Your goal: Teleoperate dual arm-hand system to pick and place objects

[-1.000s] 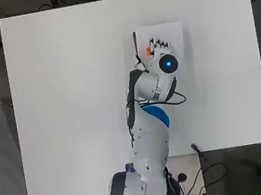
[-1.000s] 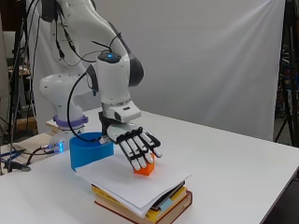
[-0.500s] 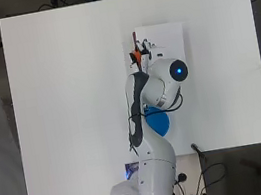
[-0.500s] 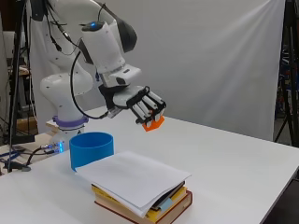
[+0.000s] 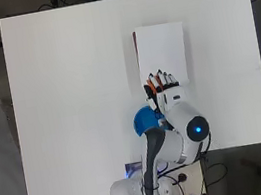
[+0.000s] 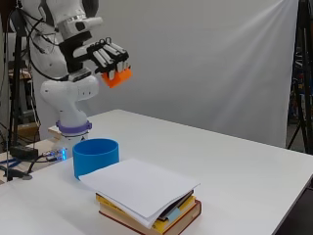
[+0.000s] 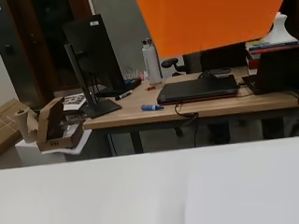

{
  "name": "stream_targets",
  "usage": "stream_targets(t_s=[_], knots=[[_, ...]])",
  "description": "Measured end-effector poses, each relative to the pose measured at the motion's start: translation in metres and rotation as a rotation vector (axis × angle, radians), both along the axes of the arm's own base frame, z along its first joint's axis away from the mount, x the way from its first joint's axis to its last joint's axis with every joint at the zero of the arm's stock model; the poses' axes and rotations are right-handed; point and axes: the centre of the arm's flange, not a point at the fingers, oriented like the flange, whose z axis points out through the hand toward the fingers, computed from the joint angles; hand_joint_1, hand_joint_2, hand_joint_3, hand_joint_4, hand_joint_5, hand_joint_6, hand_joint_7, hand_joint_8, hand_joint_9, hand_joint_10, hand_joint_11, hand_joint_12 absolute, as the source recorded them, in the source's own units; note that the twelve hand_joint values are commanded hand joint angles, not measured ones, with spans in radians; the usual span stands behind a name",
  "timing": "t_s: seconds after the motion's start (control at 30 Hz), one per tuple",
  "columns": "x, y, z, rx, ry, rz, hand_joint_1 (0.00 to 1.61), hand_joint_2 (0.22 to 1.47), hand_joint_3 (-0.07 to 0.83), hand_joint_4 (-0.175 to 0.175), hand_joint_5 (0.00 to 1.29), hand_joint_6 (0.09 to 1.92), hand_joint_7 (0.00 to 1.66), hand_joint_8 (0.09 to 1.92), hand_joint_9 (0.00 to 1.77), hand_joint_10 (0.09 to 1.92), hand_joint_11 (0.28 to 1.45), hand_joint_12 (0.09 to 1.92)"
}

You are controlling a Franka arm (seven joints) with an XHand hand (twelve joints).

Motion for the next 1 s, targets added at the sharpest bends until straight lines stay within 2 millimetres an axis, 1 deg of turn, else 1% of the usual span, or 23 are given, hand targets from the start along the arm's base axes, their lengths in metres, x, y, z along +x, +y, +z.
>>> stream_targets(t_s=[0.1, 0.23, 0.27, 0.3, 0.33, 0.4, 0.43, 0.5, 0.53, 0.57, 0.6, 0.63, 0.67, 0.7, 0.73, 0.77, 0.8, 0.83, 0.87, 0.9, 0.93, 0.97, 1.0], knots=[[-0.03, -0.011, -0.029, 0.009, 0.066, -0.023, 0.88, 1.27, 0.003, 0.175, 0.68, 1.48, 0.94, 1.92, 1.35, 1.92, 1.1, 1.92], [-0.053, -0.012, -0.054, 0.031, 0.124, -0.064, 0.86, 1.28, 0.005, 0.175, 0.66, 1.51, 0.9, 1.88, 1.31, 1.92, 1.08, 1.92], [-0.057, -0.01, -0.061, 0.034, 0.137, -0.069, 0.97, 1.28, 0.025, 0.049, 0.6, 1.51, 0.86, 1.79, 1.29, 1.92, 1.07, 1.92], [-0.061, -0.006, -0.069, 0.041, 0.154, -0.069, 1.05, 1.29, 0.041, -0.052, 0.55, 1.51, 0.82, 1.72, 1.27, 1.92, 1.06, 1.92], [-0.063, 0.0, -0.08, 0.05, 0.178, -0.063, 0.99, 1.29, 0.039, 0.014, 0.57, 1.52, 0.83, 1.76, 1.27, 1.92, 1.06, 1.92], [-0.069, 0.013, -0.102, 0.071, 0.229, -0.042, 1.08, 1.31, 0.031, -0.101, 0.52, 1.51, 0.76, 1.74, 1.23, 1.92, 1.04, 1.92], [-0.072, 0.02, -0.113, 0.079, 0.251, -0.029, 1.1, 1.32, 0.026, -0.137, 0.53, 1.54, 0.7, 1.71, 1.21, 1.92, 1.04, 1.92], [-0.079, 0.031, -0.132, 0.093, 0.287, -0.006, 0.93, 1.31, 0.008, 0.061, 0.59, 1.54, 0.73, 1.86, 1.21, 1.92, 1.04, 1.92], [-0.081, 0.035, -0.14, 0.1, 0.3, 0.009, 0.89, 1.3, 0.004, 0.117, 0.61, 1.53, 0.75, 1.9, 1.21, 1.92, 1.04, 1.92], [-0.083, 0.037, -0.146, 0.107, 0.308, 0.023, 0.86, 1.3, 0.003, 0.147, 0.61, 1.54, 0.77, 1.92, 1.22, 1.92, 1.04, 1.92], [-0.085, 0.037, -0.15, 0.114, 0.309, 0.034, 0.95, 1.33, 0.005, 0.036, 0.55, 1.54, 0.73, 1.9, 1.16, 1.92, 1.0, 1.92], [-0.086, 0.038, -0.154, 0.122, 0.313, 0.041, 1.02, 1.35, 0.006, -0.058, 0.5, 1.54, 0.7, 1.87, 1.09, 1.92, 0.94, 1.92], [-0.087, 0.039, -0.159, 0.131, 0.324, 0.044, 1.06, 1.37, 0.006, -0.116, 0.47, 1.54, 0.67, 1.85, 1.05, 1.92, 0.9, 1.92], [-0.087, 0.04, -0.164, 0.141, 0.341, 0.038, 1.07, 1.38, 0.006, -0.128, 0.44, 1.57, 0.65, 1.84, 0.94, 1.92, 0.8, 1.86], [-0.087, 0.04, -0.171, 0.151, 0.363, 0.027, 1.05, 1.4, 0.01, -0.11, 0.4, 1.64, 0.61, 1.86, 0.8, 1.92, 0.67, 1.73], [-0.088, 0.041, -0.18, 0.154, 0.386, 0.016, 1.03, 1.42, 0.01, -0.11, 0.38, 1.67, 0.59, 1.89, 0.73, 1.92, 0.6, 1.61], [-0.088, 0.042, -0.194, 0.153, 0.413, 0.003, 1.05, 1.42, 0.005, -0.134, 0.4, 1.63, 0.58, 1.92, 0.74, 1.92, 0.58, 1.59], [-0.089, 0.043, -0.207, 0.154, 0.435, -0.009, 0.95, 1.37, -0.01, -0.074, 0.36, 1.36, 0.52, 1.64, 0.68, 1.7, 0.55, 1.36], [-0.089, 0.043, -0.217, 0.154, 0.45, -0.017, 0.71, 1.24, -0.03, -0.058, 0.23, 0.88, 0.33, 1.09, 0.48, 1.19, 0.49, 0.92], [-0.09, 0.042, -0.224, 0.156, 0.461, -0.028, 0.41, 1.07, -0.036, -0.054, 0.12, 0.48, 0.18, 0.61, 0.29, 0.73, 0.45, 0.55], [-0.089, 0.041, -0.227, 0.156, 0.469, -0.043, 0.22, 0.95, -0.025, -0.05, 0.06, 0.25, 0.09, 0.31, 0.19, 0.42, 0.43, 0.3], [-0.088, 0.04, -0.227, 0.149, 0.48, -0.067, 0.11, 0.9, -0.015, -0.041, 0.03, 0.12, 0.04, 0.15, 0.16, 0.24, 0.42, 0.15], [-0.085, 0.041, -0.225, 0.137, 0.489, -0.095, 0.05, 0.87, -0.008, -0.03, 0.01, 0.09, 0.02, 0.09, 0.15, 0.14, 0.42, 0.09]])
